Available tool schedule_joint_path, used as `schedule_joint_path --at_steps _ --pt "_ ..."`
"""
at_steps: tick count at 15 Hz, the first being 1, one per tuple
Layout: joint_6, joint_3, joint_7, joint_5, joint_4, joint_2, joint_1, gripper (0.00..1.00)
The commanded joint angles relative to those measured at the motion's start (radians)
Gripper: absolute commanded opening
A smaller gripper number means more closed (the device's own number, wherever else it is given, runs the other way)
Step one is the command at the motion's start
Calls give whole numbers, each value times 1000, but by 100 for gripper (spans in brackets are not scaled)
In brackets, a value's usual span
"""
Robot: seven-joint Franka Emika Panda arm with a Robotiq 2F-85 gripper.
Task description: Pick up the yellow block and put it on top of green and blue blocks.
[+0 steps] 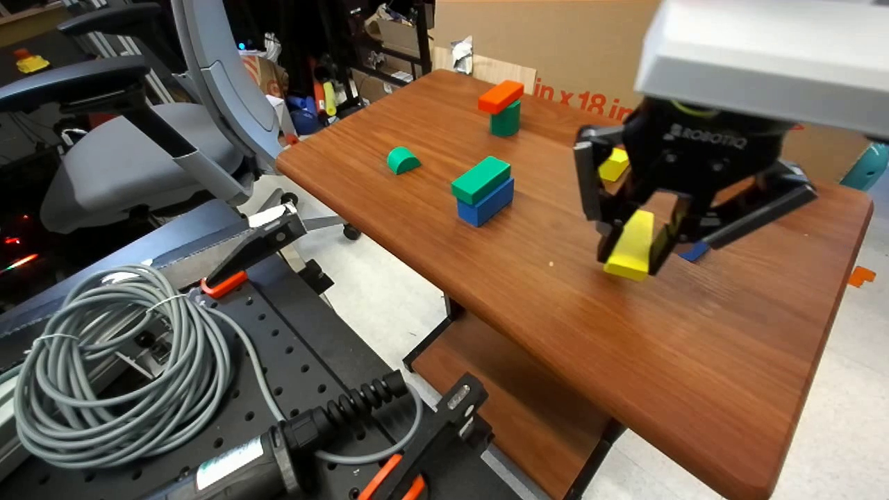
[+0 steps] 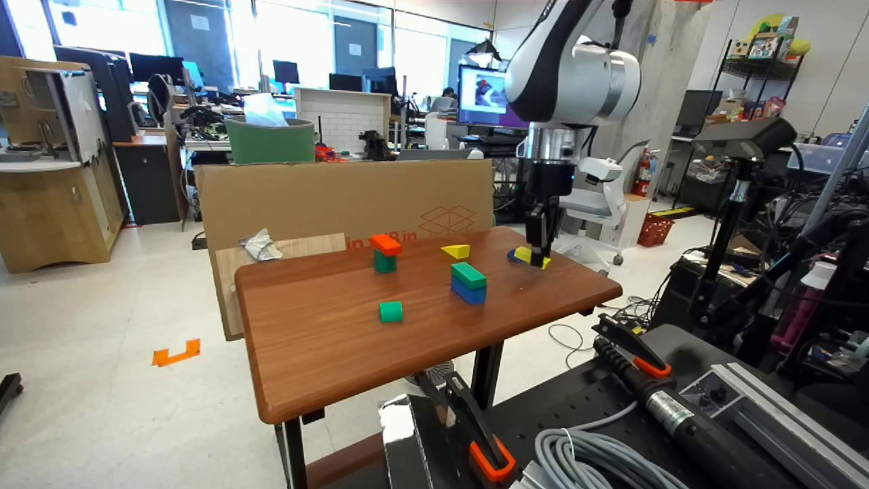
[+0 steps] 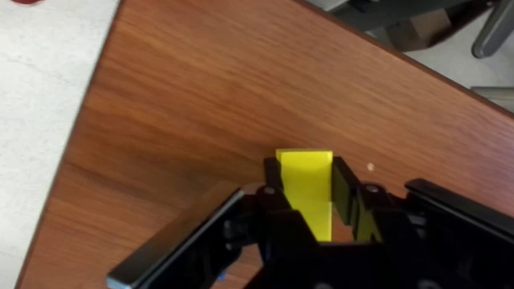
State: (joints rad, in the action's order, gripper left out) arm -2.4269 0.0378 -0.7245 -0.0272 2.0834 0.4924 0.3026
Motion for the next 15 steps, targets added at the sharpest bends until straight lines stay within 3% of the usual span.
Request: schedule_joint_path --at_steps 1,6,11,15 --pt "-22 27 103 150 126 -108 -15 9" --pt "-88 39 294 265 250 -189 -72 9" --pt "-76 92 375 499 337 -337 -113 9" --pt "-103 65 495 560 354 -388 -187 9"
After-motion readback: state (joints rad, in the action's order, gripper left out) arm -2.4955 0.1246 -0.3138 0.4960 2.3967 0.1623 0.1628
